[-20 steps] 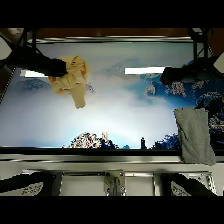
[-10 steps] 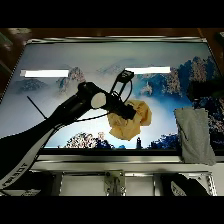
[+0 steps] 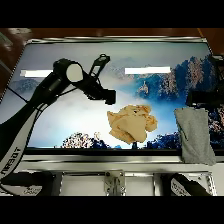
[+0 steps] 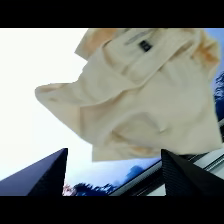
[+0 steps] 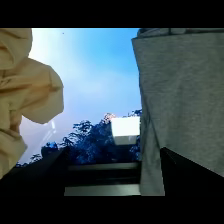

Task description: Fold the shirts.

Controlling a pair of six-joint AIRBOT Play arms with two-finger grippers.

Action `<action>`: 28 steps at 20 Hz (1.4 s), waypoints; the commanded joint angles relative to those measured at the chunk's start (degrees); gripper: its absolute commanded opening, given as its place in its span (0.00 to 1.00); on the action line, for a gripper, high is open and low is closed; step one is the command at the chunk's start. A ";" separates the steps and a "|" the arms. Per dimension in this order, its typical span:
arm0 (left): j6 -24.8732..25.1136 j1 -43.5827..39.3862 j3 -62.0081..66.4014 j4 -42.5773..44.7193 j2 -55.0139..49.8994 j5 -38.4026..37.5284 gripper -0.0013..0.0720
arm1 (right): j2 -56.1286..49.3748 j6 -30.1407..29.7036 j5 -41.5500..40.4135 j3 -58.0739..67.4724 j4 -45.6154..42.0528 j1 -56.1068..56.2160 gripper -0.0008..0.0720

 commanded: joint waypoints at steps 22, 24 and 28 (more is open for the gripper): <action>15.34 4.33 -39.74 -51.49 -6.43 35.85 0.60 | -14.05 -6.38 -7.41 -13.75 23.65 -14.73 0.96; 15.43 4.26 -39.71 -51.43 -6.43 35.63 0.29 | -14.05 -6.40 -7.45 -13.75 23.65 -14.73 0.96; 18.18 4.26 -39.69 -51.41 -6.08 35.54 0.06 | -14.05 -6.60 -7.56 -16.74 22.49 -12.39 0.96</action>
